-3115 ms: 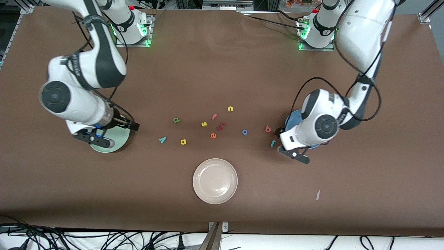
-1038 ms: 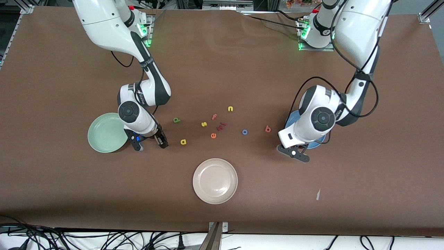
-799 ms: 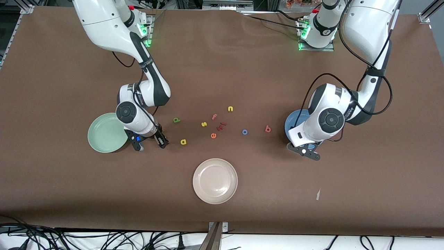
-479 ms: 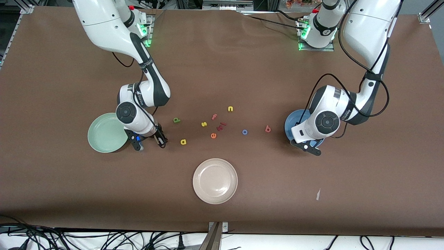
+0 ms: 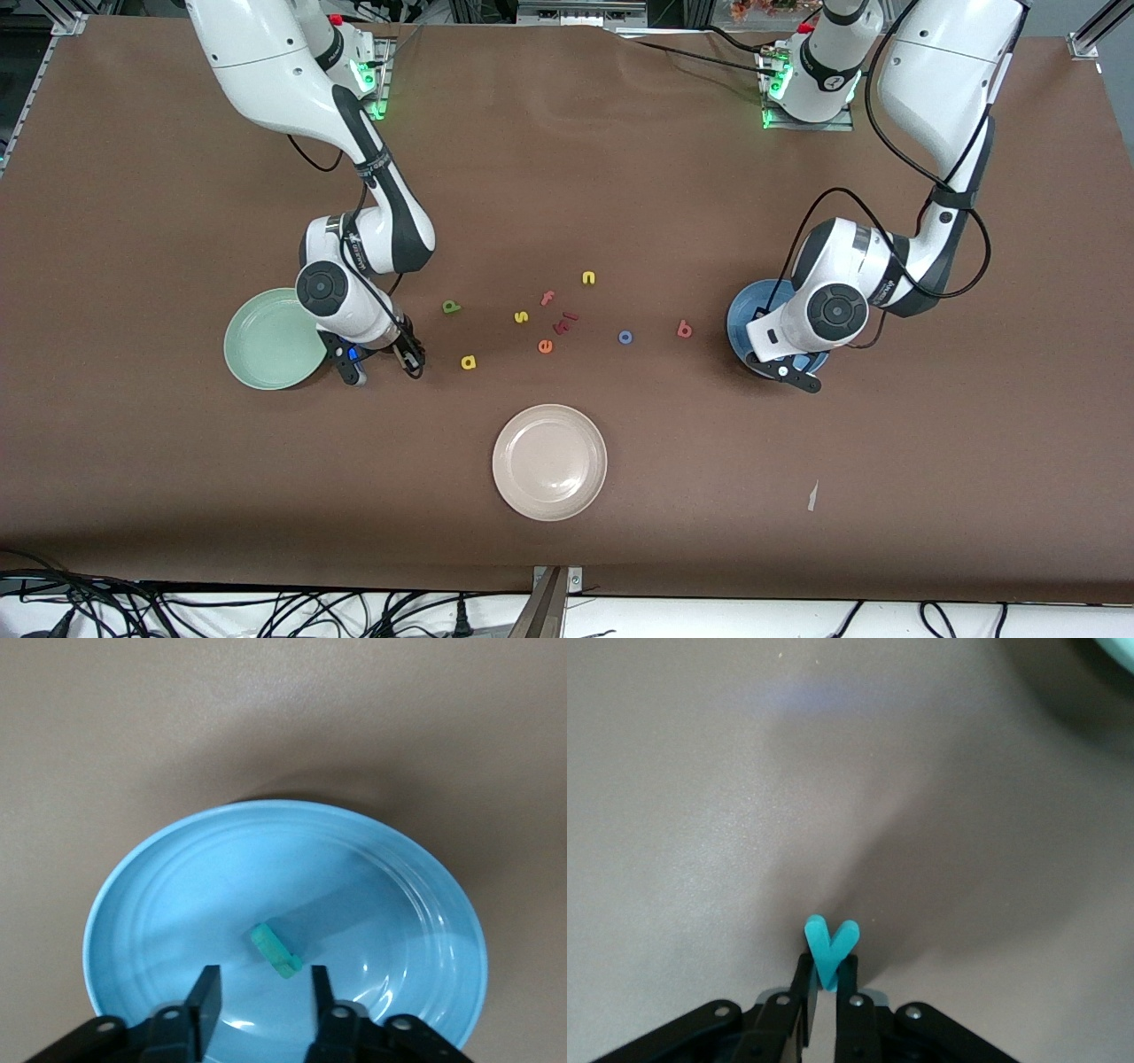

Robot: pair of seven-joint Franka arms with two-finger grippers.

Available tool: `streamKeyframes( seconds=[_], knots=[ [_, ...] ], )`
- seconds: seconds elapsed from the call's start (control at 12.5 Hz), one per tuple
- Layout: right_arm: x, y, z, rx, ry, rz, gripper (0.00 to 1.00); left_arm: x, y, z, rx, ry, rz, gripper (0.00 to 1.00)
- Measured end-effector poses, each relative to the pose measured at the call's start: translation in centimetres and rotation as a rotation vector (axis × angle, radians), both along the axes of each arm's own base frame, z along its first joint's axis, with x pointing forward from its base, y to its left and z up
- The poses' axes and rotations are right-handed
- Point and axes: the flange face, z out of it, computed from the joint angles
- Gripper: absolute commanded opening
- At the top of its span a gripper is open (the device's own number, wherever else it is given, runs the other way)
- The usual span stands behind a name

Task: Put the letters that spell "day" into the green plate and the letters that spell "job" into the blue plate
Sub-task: 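Open the left gripper over the blue plate while the right gripper lifts Y, then open the right gripper over the green plate while the left gripper reaches q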

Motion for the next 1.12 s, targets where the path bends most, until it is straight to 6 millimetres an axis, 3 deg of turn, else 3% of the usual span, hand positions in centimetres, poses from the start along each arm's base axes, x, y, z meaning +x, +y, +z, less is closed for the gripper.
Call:
streamKeyframes(
  seconds=[0.24,0.4,0.72,0.96,1.12],
  knots=[
    [0.7,0.1,1.0,0.003,0.035,0.036,0.0,-0.1,-2.0,1.3,-0.025,-0.019,0.011,1.0],
    [2.1,-1.7,3.7,0.009,0.105,0.129,0.0,-0.6,-4.5,2.3,-0.051,-0.032,0.124,1.0],
    [2.6,-10.6,7.5,0.019,0.156,0.337,0.0,-2.3,-9.7,2.9,-0.021,-0.064,0.415,1.0],
    [0.7,-17.3,7.9,0.031,0.166,0.476,0.0,-3.3,-13.4,2.6,-0.006,-0.121,0.645,1.0],
    [-0.6,-20.7,7.1,0.035,0.159,0.554,0.0,-4.0,-16.0,1.6,-0.024,-0.158,0.769,1.0]
  ],
)
